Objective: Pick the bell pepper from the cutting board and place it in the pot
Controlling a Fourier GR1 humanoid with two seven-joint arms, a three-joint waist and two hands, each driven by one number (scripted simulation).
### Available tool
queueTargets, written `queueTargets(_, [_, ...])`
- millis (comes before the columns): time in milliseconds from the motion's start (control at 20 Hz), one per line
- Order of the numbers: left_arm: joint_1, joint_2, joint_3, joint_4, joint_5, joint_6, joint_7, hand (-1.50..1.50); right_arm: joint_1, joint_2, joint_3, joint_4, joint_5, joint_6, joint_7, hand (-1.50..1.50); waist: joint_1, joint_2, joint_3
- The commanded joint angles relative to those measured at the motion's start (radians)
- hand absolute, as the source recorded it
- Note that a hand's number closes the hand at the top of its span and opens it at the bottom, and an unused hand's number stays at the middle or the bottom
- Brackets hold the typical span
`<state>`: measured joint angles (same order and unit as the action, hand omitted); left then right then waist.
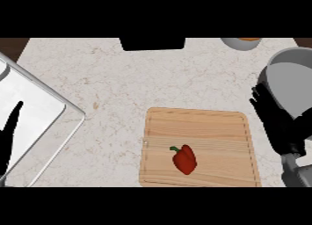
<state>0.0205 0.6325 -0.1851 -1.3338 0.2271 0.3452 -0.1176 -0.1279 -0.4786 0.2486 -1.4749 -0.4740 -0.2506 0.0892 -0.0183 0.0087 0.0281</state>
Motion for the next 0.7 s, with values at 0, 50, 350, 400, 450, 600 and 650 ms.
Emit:
queueTargets(0, [-0.009,-0.047,-0.027,-0.068,-0.027,0.038,0.005,0.00,0.051,0.010,-0.012,-0.043,0.031,0.067,-0.185,1.50,0.008,-0.013,-0.026])
queueTargets(50, [-0.005,-0.070,-0.001,-0.063,0.026,-0.043,-0.043,0.00,-0.045,-0.015,-0.030,-0.113,0.029,0.100,-0.215,1.50,0.003,-0.019,-0.025])
queueTargets(350, [0.095,-0.146,0.026,-0.287,0.229,-0.126,-0.055,0.00,-0.054,-0.139,-0.153,-0.155,0.304,-0.060,-0.460,-1.50,-0.044,-0.034,-0.026])
queueTargets(400, [0.117,-0.168,0.015,-0.310,0.216,-0.105,-0.070,0.00,-0.004,-0.101,-0.138,-0.168,0.310,-0.061,-0.543,-1.50,-0.049,-0.027,-0.024])
queueTargets(450, [0.125,-0.176,-0.004,-0.367,0.211,-0.092,-0.053,0.00,0.039,-0.045,-0.089,-0.204,0.317,-0.048,-0.632,-1.50,-0.047,-0.026,-0.021])
queueTargets(600, [0.176,-0.218,-0.030,-0.396,0.177,-0.016,-0.095,0.00,0.102,0.006,-0.022,-0.287,0.328,0.011,-0.835,-1.50,-0.063,-0.019,-0.022])
queueTargets(650, [0.195,-0.236,-0.039,-0.392,0.166,-0.005,-0.122,0.00,0.129,0.008,-0.018,-0.303,0.340,0.013,-0.889,-1.50,-0.064,-0.018,-0.024])
